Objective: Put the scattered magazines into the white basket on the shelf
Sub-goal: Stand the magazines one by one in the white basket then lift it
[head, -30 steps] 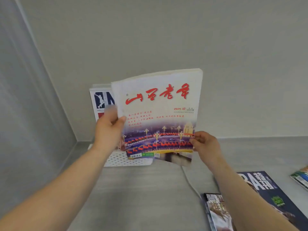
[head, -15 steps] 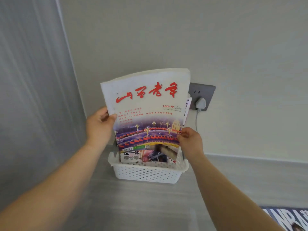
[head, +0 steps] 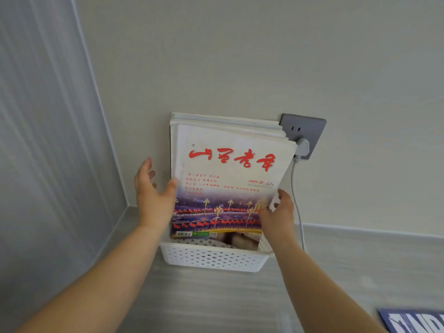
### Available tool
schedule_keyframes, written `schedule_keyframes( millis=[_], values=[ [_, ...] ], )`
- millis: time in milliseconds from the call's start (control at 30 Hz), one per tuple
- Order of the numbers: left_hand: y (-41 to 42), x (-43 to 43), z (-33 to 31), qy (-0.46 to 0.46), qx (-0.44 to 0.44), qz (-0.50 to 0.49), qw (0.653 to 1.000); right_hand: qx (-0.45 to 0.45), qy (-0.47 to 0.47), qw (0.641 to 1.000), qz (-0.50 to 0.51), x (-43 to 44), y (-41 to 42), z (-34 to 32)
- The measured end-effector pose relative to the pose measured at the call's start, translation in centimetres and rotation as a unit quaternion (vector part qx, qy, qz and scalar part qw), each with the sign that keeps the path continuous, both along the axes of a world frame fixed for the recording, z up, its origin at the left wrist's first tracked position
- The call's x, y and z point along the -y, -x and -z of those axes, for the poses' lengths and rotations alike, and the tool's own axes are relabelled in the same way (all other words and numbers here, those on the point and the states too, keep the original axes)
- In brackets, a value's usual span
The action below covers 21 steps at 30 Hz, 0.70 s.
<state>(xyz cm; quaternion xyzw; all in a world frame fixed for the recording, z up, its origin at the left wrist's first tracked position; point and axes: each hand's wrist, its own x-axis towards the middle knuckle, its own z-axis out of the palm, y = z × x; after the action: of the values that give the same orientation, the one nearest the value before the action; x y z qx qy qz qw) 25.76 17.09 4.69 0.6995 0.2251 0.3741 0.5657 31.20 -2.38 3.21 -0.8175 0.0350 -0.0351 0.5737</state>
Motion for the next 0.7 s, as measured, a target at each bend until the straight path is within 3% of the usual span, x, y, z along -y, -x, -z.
schedule_keyframes(
  millis=[100,267,433,700],
  values=[
    [-0.6,-0.1,0.4,0.013,-0.044,0.070,0.996,-0.007,-0.041,0.999,-0.029,-0.1,-0.7,-0.4],
    [-1.8,-0.4,0.0,0.125,-0.081,0.204,0.968,-0.027,-0.046,0.996,-0.067,-1.3,-2.0,-1.3],
    [-2.1,-0.7,0.5,0.157,-0.086,0.214,0.960,0.008,-0.054,0.994,-0.090,-2.1,-2.2,-1.3],
    [-1.4,-0.3,0.7,0.101,-0.091,0.201,0.970,-0.025,-0.037,0.995,-0.091,-0.9,-1.7,-0.6]
  ],
)
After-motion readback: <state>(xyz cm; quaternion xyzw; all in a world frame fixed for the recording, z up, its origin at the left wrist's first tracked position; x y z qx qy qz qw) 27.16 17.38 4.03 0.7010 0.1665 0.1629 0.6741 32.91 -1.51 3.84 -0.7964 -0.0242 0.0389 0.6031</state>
